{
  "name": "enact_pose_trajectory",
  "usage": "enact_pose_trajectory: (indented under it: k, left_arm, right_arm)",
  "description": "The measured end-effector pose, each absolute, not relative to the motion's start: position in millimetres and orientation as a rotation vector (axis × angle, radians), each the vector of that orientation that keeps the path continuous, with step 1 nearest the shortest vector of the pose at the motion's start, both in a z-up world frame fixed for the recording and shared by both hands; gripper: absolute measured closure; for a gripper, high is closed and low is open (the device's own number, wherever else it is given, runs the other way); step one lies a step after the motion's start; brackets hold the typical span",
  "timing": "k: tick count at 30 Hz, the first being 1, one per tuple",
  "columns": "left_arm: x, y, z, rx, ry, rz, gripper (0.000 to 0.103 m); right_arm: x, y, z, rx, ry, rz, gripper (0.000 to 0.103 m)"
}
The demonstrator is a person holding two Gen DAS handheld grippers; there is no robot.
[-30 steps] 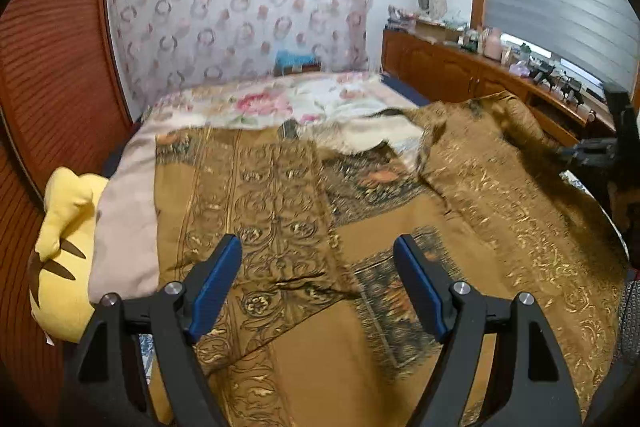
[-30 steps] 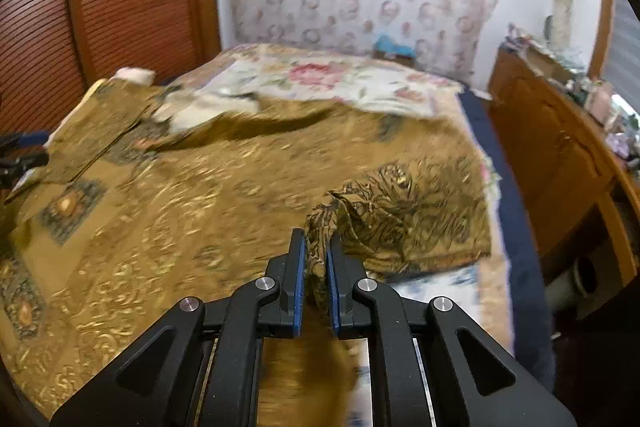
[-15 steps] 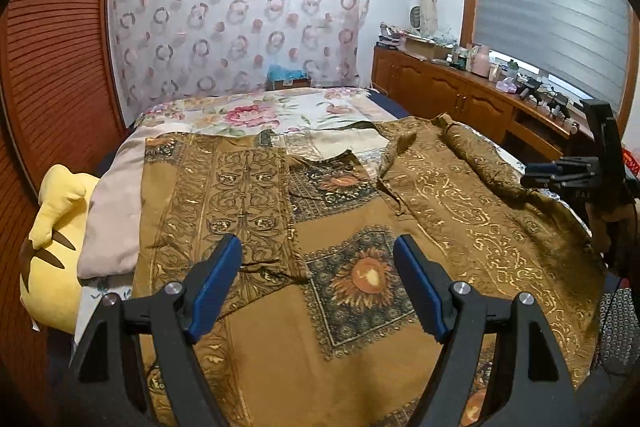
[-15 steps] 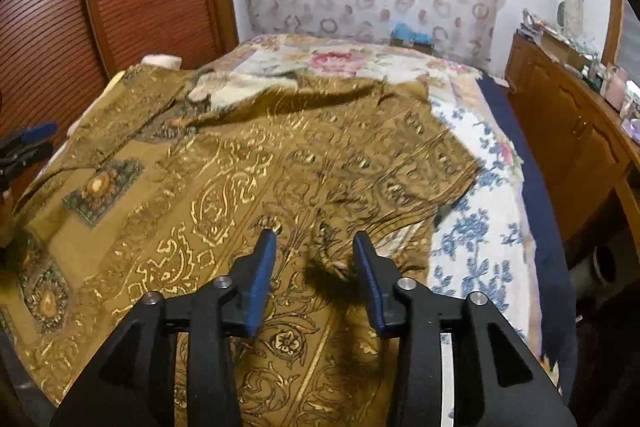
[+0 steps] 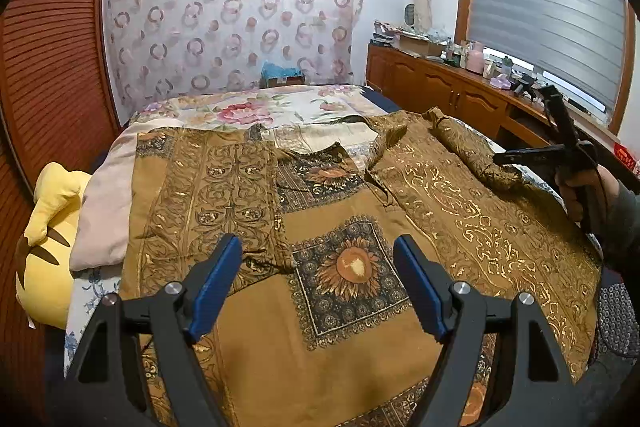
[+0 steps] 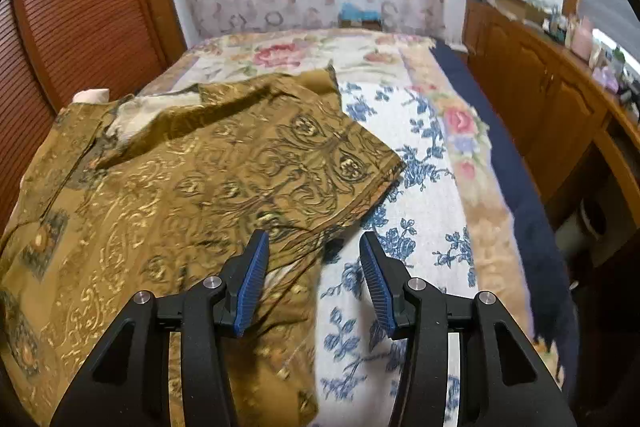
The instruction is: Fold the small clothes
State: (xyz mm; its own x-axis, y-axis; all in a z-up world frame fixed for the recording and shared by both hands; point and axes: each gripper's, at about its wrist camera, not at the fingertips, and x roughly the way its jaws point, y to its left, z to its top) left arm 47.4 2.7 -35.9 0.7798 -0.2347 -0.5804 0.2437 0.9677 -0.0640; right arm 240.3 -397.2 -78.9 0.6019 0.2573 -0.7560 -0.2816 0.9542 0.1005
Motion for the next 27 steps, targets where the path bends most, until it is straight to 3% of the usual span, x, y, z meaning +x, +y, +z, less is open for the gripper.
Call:
enact_pose_trajectory:
  k: [7,9,12,15,27]
  left_arm:
    - [49.1,3.7,-39.3,0.007,0.636,-0.262,0.024]
    - [48.5,3.8,-39.6,0.006,0.638,-0.262,0.024]
    - [48.1,3.9,-39.3,0.006,0.636,-0.261,0.024]
    - [48.5,4.1,-39.7,0.005,0.634,-0.26,0.024]
    - [48.1,12.1,-39.6,-0.009,0.625,-0.24,0.024]
  right_arm:
    - [254.9,-394.0,-86.9,0.01,0.915,0.356,0.055]
    - [256.8,-393.1,-87.0,0.003,0.91,0.354,0.06]
    - [256.4,-390.6,-85.8,-0.004,0.905,0.372,0.081]
    - [251.6,-382.7,-80.0,-0.057,0.865,0.368,0.094]
    - [236.3,-344.1,-31.7,-0.115,0.69,0.433,0.095]
